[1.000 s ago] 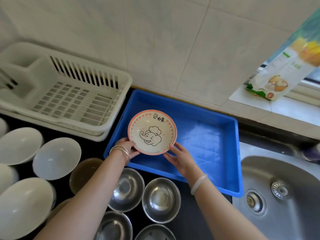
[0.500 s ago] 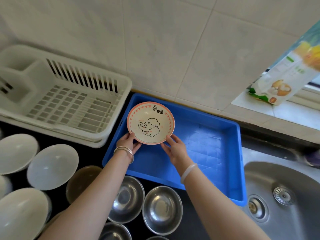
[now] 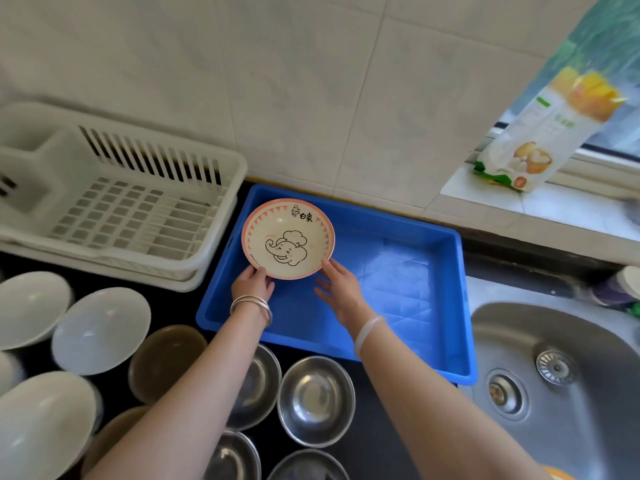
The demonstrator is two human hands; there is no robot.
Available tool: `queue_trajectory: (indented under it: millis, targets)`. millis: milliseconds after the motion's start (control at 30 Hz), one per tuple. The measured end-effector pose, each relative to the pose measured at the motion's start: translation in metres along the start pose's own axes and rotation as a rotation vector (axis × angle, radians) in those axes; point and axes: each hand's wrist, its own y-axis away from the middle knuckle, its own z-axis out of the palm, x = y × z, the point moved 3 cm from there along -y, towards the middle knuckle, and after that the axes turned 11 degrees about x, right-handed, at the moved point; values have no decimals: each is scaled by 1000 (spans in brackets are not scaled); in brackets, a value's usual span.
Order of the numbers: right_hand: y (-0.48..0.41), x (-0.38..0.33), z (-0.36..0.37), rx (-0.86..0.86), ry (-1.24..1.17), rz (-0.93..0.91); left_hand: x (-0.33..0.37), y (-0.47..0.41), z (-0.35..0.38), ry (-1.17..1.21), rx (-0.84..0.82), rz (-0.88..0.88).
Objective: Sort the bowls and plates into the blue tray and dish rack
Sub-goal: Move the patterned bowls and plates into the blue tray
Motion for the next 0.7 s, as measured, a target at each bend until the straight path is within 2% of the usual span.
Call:
queue_trajectory:
  millis: [133,367,567,700]
  targets:
    - [19,-1,-23,25,132,-78,-12,28,-4,-59,-31,11]
    - [85,4,-120,139,231,-243,-62,122,8,-223,-243,18]
    - [152,38,-256,472,503,-351,-144,223,27,-532,-542,-82]
    - [196,70,-336,632,527,-315,-196,273,28,-753,-680,-113]
